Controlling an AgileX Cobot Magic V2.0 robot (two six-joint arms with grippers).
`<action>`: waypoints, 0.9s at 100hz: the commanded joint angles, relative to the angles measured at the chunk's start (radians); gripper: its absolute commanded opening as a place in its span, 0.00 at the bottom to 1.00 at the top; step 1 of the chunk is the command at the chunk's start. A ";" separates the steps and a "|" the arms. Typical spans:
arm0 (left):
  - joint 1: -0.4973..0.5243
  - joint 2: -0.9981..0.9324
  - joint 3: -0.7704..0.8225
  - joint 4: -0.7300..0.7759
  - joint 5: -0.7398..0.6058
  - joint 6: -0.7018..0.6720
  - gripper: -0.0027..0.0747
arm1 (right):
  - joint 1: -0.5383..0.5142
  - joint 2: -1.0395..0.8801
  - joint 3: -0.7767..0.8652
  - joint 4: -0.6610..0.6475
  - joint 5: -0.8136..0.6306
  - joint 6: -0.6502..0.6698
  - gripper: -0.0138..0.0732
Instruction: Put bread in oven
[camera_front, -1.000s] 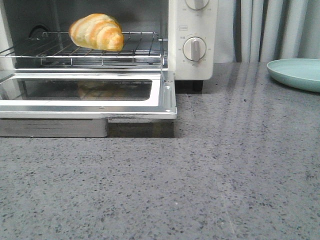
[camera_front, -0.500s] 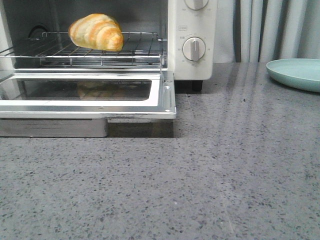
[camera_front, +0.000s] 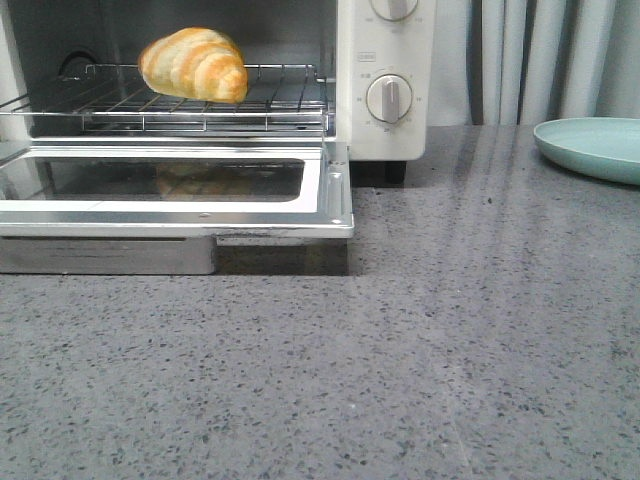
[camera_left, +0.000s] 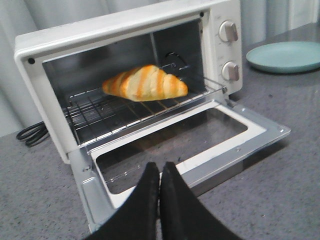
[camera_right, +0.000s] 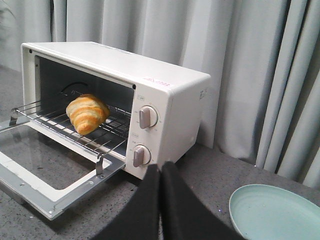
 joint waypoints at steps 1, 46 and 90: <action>0.025 0.003 0.020 0.050 -0.124 0.001 0.01 | -0.004 0.009 -0.023 -0.030 -0.064 0.004 0.08; 0.280 -0.148 0.316 0.237 -0.360 -0.463 0.01 | -0.004 0.009 -0.023 -0.030 -0.064 0.004 0.08; 0.290 -0.150 0.412 0.199 -0.219 -0.545 0.01 | -0.004 0.009 -0.023 -0.030 -0.062 0.004 0.08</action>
